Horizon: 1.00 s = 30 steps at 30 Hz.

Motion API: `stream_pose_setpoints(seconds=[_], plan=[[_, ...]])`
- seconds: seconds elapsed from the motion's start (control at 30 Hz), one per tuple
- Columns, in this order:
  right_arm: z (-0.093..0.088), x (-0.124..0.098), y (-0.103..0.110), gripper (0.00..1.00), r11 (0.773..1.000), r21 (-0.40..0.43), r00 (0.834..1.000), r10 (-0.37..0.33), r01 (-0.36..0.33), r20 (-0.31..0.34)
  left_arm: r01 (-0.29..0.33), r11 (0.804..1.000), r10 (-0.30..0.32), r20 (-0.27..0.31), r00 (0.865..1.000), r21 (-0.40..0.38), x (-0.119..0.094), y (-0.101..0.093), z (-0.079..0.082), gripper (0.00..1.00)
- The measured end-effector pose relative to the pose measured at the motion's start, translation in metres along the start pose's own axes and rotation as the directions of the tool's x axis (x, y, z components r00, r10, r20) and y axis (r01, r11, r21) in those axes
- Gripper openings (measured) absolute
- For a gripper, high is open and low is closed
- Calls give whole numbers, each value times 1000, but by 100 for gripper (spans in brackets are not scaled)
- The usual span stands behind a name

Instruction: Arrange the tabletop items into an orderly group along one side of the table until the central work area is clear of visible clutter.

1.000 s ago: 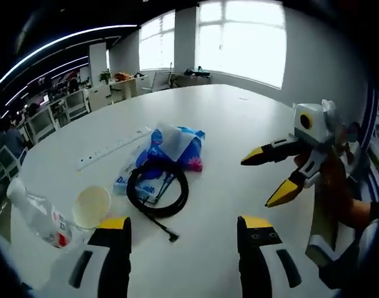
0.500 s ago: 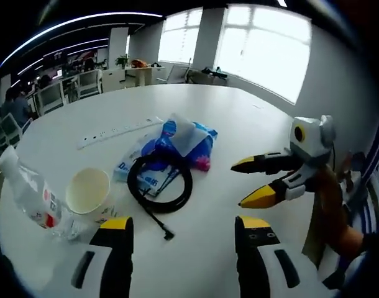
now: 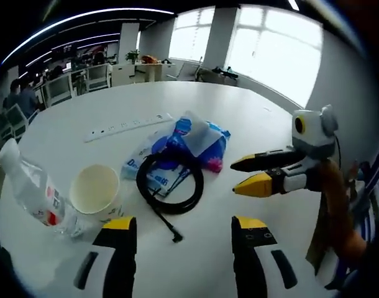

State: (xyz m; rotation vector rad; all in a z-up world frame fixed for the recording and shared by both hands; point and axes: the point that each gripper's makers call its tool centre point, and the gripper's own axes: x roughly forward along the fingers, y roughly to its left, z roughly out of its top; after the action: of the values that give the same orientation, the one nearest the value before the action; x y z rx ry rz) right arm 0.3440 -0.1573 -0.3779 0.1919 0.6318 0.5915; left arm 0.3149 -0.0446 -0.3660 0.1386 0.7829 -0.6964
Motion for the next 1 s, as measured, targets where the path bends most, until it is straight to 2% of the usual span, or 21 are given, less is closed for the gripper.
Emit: stream_pose_setpoints(seconds=[0.13, 0.23, 0.33, 0.43, 0.63, 0.73, 0.8, 0.83, 1.0], plan=[[3, 6, -8, 40, 998, 37, 999, -40, 40, -22, 7, 1000, -7, 3, 1000, -12, 1, -2, -1, 57], [-4, 15, -8, 40, 997, 63, 996, -45, 49, -73, 9, 999, -9, -12, 1000, -43, 4, -5, -5, 57], [-9, 26, -12, 40, 993, 95, 992, -57, 68, -115, -2, 998, 1, -23, 1000, -67, 7, -7, -6, 57], [-10, 30, -15, 40, 991, 100, 989, -75, 88, -125, -36, 996, 34, -34, 999, -84, 6, -3, -7, 54], [-8, 40, -29, 39, 979, 153, 980, -112, 138, -167, -53, 977, 46, -39, 998, -205, 13, 1, -11, 50], [-8, 44, -27, 37, 978, 162, 979, -104, 133, -178, -82, 980, 70, -72, 995, -179, 16, 3, -16, 50], [-12, 44, -22, 37, 977, 171, 979, -95, 126, -179, -129, 982, 118, -85, 989, -142, 16, 8, -18, 50], [-12, 44, -22, 37, 977, 172, 979, -95, 126, -179, -128, 982, 117, -89, 989, -137, 17, 8, -19, 50], [-11, 50, -25, 37, 974, 164, 972, -125, 160, -201, -186, 967, 168, -115, 979, -174, 15, 11, -24, 48]])
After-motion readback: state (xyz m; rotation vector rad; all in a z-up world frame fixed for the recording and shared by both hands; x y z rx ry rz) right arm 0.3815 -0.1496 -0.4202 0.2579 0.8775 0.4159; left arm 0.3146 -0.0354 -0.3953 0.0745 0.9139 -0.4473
